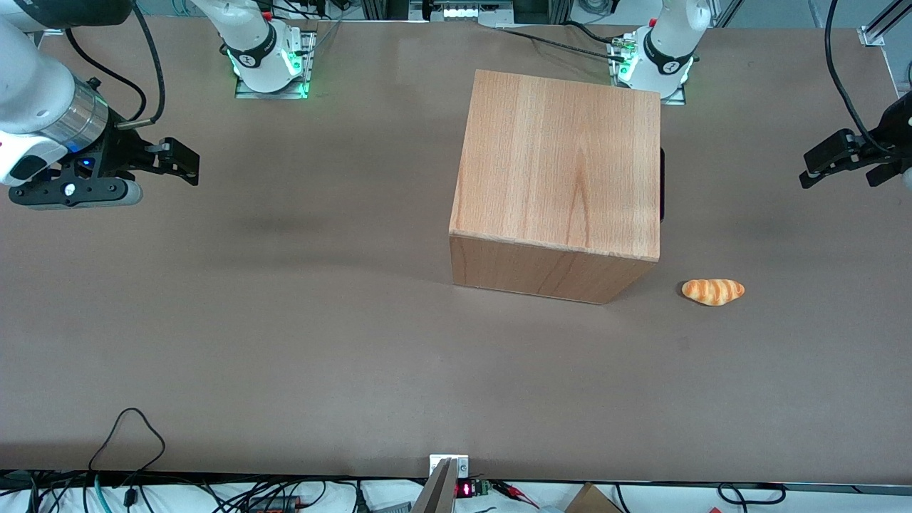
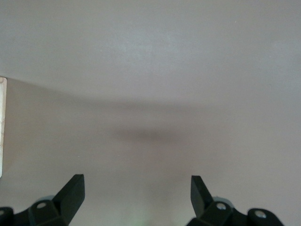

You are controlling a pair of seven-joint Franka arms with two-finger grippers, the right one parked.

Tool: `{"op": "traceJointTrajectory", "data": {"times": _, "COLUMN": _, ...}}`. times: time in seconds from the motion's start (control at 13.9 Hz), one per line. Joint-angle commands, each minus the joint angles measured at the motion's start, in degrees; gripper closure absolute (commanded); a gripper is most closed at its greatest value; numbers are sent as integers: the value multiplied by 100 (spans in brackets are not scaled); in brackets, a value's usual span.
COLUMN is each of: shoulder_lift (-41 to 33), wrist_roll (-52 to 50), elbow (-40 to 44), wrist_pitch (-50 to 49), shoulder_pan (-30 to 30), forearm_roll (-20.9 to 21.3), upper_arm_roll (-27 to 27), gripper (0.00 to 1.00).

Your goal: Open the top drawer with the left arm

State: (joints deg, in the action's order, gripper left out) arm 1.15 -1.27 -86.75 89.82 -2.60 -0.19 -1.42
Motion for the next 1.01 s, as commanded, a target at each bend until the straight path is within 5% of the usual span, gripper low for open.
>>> {"op": "traceJointTrajectory", "data": {"times": 0.0, "shoulder_lift": 52, "wrist_roll": 292, "elbow": 141, "wrist_pitch": -184, "shoulder_pan": 5, "forearm_roll": -69, "upper_arm_roll": 1, "gripper": 0}}
{"op": "traceJointTrajectory", "data": {"times": 0.93, "shoulder_lift": 70, "wrist_roll": 294, "elbow": 115, "wrist_pitch": -351, "shoulder_pan": -56, "forearm_roll": -95, "upper_arm_roll": 36, "gripper": 0}}
